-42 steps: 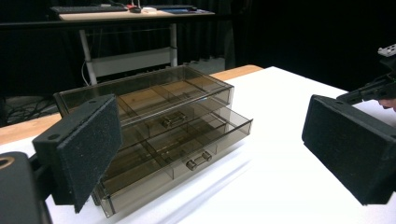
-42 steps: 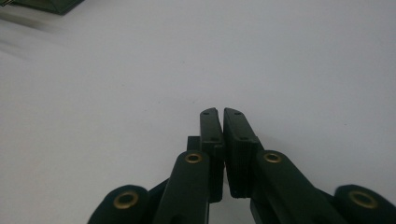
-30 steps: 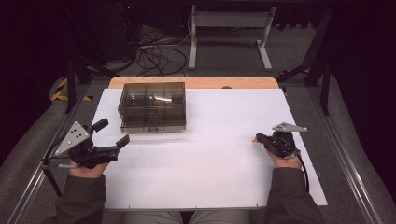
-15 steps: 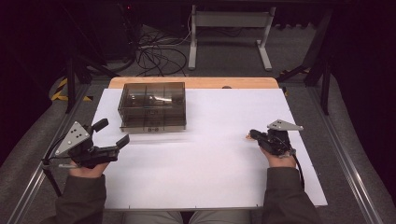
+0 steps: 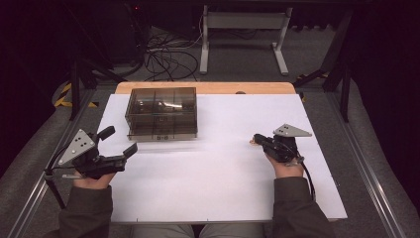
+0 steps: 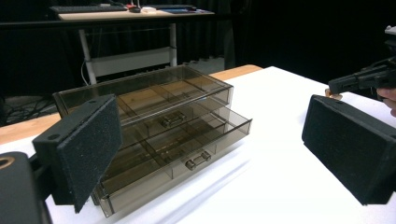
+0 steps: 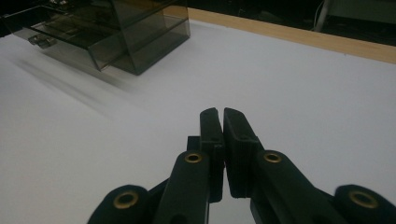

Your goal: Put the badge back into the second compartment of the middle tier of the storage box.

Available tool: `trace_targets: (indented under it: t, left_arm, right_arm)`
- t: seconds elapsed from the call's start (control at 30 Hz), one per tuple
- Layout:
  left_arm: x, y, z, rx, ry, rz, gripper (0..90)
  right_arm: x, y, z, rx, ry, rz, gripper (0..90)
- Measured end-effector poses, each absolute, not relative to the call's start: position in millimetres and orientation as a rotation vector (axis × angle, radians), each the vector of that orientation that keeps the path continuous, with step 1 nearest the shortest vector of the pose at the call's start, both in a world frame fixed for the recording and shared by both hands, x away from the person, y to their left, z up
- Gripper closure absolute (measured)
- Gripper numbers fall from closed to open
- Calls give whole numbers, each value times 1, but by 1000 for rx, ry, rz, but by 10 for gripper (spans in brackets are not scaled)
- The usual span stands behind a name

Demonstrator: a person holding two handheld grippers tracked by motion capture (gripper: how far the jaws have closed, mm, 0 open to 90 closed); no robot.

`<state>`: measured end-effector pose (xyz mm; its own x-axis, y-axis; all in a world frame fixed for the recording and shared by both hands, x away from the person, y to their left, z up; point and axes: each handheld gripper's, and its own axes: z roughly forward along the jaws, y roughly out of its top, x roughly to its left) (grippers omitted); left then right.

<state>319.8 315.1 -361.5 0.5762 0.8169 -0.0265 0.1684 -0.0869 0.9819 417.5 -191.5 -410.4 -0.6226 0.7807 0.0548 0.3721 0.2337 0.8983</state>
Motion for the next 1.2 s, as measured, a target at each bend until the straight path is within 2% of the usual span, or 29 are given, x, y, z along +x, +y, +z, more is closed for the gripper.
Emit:
trace_targets:
  t: [0.43, 1.2]
  left_arm:
    - [318, 316, -360, 1590, 849, 668, 59]
    - [313, 328, -351, 1548, 848, 689, 59]
  right_arm:
    - [417, -158, -394, 962, 2106, 1442, 875]
    - [422, -100, -384, 832, 2180, 1450, 875]
